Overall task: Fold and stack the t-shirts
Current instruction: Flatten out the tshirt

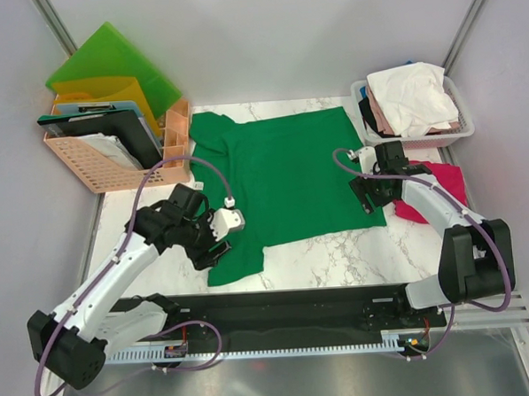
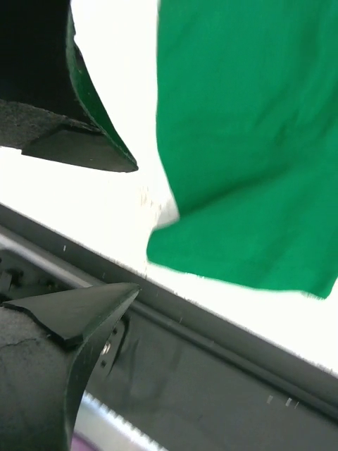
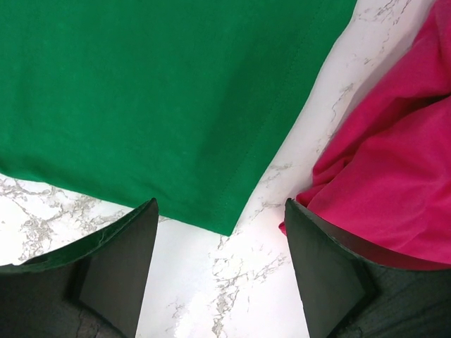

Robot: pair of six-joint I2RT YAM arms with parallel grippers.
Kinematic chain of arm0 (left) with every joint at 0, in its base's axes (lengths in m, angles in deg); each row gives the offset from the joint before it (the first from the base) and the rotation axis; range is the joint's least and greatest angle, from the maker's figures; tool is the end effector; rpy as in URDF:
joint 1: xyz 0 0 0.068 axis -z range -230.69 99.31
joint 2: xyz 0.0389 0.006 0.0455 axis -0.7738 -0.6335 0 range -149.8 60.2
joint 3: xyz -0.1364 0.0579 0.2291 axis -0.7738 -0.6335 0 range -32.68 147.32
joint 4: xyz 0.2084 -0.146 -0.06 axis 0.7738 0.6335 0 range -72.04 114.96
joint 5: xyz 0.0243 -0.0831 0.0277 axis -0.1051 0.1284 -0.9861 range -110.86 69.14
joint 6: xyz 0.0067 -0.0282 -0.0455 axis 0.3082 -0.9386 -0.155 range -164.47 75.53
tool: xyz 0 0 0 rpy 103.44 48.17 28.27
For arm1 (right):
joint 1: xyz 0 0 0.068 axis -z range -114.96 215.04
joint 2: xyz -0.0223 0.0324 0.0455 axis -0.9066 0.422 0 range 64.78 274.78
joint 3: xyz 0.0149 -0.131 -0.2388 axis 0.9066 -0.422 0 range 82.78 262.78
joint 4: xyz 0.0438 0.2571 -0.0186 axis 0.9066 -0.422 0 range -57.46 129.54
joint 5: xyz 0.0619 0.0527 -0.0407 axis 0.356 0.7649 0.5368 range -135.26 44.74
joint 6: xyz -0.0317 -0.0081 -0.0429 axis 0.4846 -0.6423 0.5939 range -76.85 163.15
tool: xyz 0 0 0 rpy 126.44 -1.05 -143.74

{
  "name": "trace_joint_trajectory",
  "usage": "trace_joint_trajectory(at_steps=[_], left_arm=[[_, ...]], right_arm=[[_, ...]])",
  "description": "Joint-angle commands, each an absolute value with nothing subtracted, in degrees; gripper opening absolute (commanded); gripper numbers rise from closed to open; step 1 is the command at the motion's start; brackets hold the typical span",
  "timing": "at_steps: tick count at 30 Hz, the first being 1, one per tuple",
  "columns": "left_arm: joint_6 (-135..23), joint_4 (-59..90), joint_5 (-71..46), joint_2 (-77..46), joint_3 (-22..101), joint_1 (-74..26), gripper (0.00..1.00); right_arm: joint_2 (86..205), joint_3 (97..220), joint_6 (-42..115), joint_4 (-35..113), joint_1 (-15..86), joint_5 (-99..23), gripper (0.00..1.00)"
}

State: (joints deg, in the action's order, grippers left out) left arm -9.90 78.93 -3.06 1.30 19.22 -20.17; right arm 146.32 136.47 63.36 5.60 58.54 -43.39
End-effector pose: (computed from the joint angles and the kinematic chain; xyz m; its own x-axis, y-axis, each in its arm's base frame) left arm 0.1448 -0.0981 0.2693 -0.3270 0.8199 -0.4699 0.9326 0.3602 -0.0205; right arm 0.2757 0.0326 0.2166 -0.7773 -0.4360 -0.4536 -0.4230 0.8958 -0.1363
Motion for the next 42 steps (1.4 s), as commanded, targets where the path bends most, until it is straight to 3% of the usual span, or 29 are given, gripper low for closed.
trace_joint_trajectory(at_steps=[1,8,18,22,29,42], left_arm=[[-10.89,74.42,-8.81,3.51,21.64,-21.6,0.72],[-16.07,60.26,-17.24,-9.03,15.66,-23.09,0.74],[-18.98,46.01,-20.6,-24.51,23.03,-27.75,0.75],[-19.68,44.51,-20.6,-30.48,25.06,-28.37,0.75],[-21.09,42.22,-20.16,-35.07,25.76,-29.16,0.74],[-20.21,41.43,-21.75,-37.8,28.4,-35.39,0.75]], right_arm=[[145.21,136.31,63.72,7.19,58.89,-42.63,0.79],[140.37,135.52,63.81,6.84,58.89,-38.32,0.8],[139.93,135.25,63.46,7.62,58.89,-38.41,0.8],[144.84,136.91,62.58,8.34,58.89,-35.42,0.79],[156.0,141.75,61.61,8.16,58.89,-33.05,0.77],[161.2,139.12,61.16,11.06,64.16,-40.08,0.78]])
